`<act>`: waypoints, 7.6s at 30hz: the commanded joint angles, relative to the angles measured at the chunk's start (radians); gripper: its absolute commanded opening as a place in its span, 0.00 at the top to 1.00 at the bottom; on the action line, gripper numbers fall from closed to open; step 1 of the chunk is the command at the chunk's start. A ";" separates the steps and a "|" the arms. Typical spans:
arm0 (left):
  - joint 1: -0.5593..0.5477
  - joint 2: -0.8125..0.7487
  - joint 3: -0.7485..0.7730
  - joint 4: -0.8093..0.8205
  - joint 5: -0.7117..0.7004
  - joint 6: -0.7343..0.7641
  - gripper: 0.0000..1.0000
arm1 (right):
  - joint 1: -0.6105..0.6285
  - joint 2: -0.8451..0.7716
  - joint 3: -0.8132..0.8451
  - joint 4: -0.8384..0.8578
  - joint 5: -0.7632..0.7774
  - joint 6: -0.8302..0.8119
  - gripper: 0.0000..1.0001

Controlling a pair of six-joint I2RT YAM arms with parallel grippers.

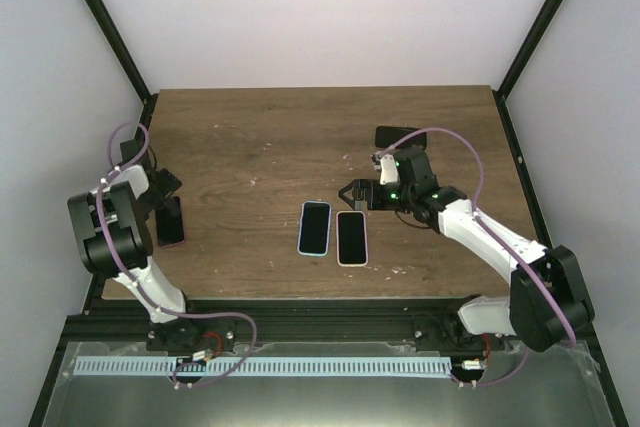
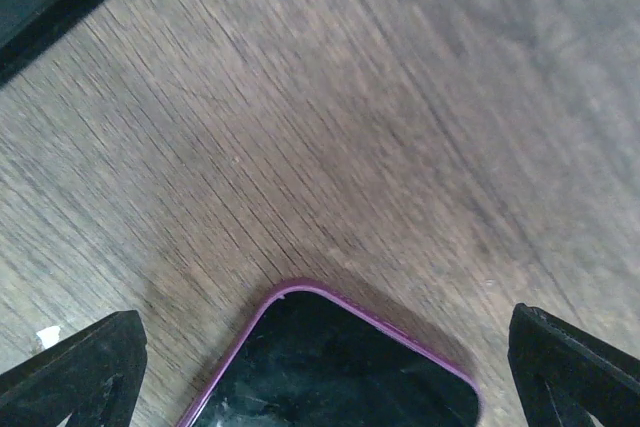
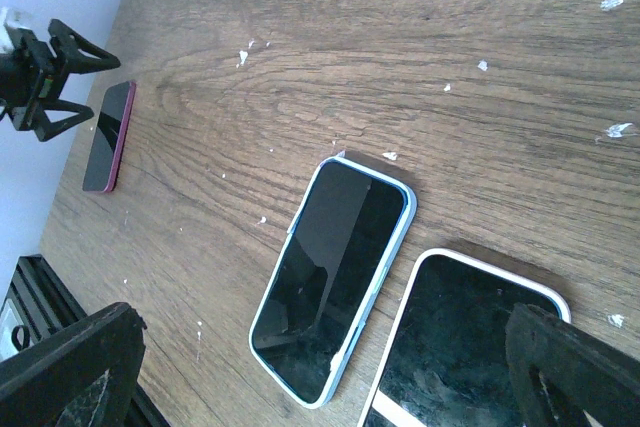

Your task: Put the phone into the phone case

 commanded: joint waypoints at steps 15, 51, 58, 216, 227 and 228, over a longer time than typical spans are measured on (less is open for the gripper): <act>0.006 0.048 -0.077 0.061 0.164 -0.009 0.00 | -0.049 -0.082 -0.006 -0.002 -0.038 -0.030 0.00; -0.081 -0.074 -0.148 0.023 0.096 -0.244 0.00 | -0.059 -0.164 -0.045 -0.013 -0.014 0.002 0.00; -0.186 -0.026 -0.181 0.055 0.193 -0.306 0.00 | -0.058 -0.188 -0.052 -0.027 -0.005 0.013 0.00; -0.591 -0.491 -0.205 -0.380 0.070 -0.203 0.31 | -0.085 0.466 0.408 -0.122 0.117 0.248 0.99; -0.591 -0.526 -0.200 -0.413 0.042 -0.201 0.33 | 0.264 0.590 0.504 -0.124 0.050 0.325 0.99; -0.591 -0.528 -0.203 -0.413 0.043 -0.203 0.33 | 0.277 0.605 0.513 -0.123 0.051 0.333 0.99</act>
